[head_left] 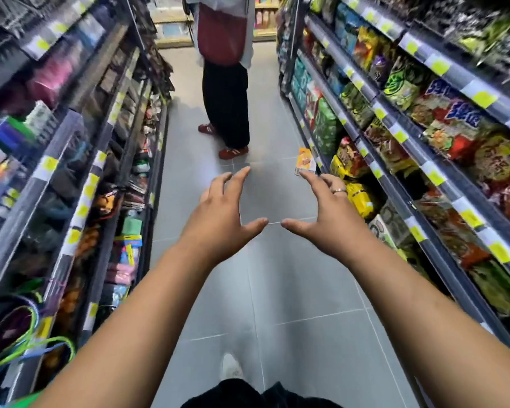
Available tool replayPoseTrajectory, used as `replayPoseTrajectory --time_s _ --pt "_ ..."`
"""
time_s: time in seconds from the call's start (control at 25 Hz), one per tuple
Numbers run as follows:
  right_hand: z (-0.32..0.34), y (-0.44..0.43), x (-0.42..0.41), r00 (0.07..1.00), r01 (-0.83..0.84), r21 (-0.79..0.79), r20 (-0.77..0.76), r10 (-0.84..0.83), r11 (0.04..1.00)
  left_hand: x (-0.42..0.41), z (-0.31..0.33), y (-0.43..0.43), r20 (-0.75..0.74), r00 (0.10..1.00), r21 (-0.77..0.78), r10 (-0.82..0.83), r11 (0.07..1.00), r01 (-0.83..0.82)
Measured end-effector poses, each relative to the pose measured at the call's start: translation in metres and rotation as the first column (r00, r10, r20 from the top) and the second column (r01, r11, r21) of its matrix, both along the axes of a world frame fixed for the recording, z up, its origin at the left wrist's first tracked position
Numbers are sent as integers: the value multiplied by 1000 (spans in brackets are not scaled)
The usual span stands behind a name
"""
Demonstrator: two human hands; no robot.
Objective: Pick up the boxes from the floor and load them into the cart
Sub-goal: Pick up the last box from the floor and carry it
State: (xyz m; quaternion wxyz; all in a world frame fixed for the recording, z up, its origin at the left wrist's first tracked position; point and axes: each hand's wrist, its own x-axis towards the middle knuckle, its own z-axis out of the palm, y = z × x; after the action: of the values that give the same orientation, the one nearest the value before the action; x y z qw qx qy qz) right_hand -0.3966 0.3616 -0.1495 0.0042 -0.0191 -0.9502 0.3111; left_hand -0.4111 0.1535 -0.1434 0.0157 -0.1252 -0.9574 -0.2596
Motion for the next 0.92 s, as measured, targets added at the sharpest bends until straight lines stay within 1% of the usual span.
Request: replayPoseTrajectory --time_s 0.2,0.32,0.48,0.68,0.92 --pt "-6 9 -90 990 137 -10 33 -137 991 -121 3 12 7 989 -64 -149 987 150" --pt "-17 30 -145 980 200 -43 24 -200 979 -190 -3 33 42 979 -78 -198 977 200" --pt "-38 67 -227 962 267 -50 74 -263 962 -280 -20 72 74 964 -72 -256 963 262" --pt "-51 133 -353 951 278 -42 152 -269 960 -406 -34 143 121 959 -73 -258 961 268" --pt "-64 196 -481 946 247 0 218 -241 969 -531 -52 214 176 954 -56 -241 965 254"
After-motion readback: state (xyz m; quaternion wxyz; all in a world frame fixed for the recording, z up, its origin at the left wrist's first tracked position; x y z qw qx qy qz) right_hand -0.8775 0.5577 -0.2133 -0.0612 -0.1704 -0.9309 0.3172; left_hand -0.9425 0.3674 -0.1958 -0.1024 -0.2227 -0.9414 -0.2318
